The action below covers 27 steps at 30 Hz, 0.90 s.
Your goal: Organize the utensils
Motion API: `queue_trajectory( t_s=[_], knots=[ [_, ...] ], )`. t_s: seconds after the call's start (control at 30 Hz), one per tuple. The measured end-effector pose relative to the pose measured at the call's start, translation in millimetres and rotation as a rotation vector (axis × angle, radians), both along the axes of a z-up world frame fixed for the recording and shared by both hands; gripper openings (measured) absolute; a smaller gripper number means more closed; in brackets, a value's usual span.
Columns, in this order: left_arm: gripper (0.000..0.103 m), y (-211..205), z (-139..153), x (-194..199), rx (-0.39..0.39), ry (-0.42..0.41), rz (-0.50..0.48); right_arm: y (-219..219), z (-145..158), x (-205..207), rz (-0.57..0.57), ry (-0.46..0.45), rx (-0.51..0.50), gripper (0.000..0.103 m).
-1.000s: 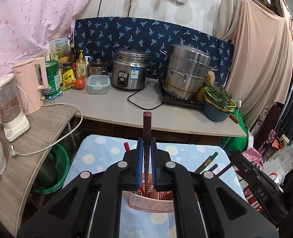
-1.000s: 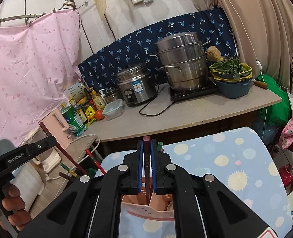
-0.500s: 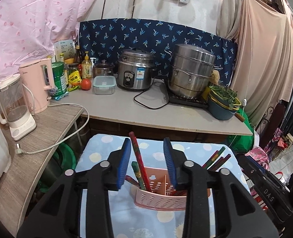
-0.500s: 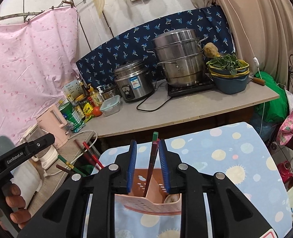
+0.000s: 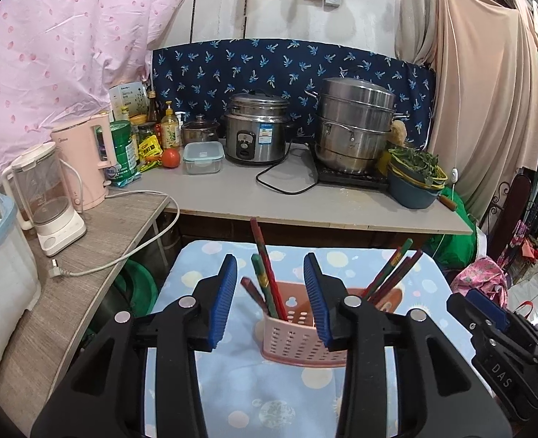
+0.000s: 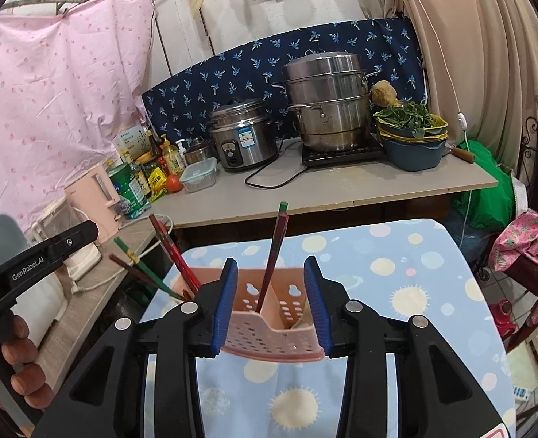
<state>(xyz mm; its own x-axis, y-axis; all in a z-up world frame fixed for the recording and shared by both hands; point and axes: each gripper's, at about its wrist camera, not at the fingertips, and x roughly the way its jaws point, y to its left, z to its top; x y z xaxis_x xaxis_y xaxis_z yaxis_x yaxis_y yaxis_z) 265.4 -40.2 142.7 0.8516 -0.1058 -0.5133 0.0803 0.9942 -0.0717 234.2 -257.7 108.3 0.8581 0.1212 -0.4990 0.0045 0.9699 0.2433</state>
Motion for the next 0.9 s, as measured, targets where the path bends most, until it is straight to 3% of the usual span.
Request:
queue_trajectory(
  t_s=[0.23,0.37,0.9],
  knots=[
    [0.036,1.5,-9.3,-19.7,0.028,0.016,0.01,3.4,-2.9,-25.1,-0.013,0.014,-0.044,0.044],
    [0.047,-1.1,-15.7,-31.9,0.05,0.017,0.017,7.5,-7.7,-39.3,-0.013,0.026,-0.07,0.049],
    [0.059,-2.3,-49.7,-66.8,0.101,0.068,0.037,18.2,-27.7,-71.8,-0.01,0.089,-0.116,0.055]
  ],
)
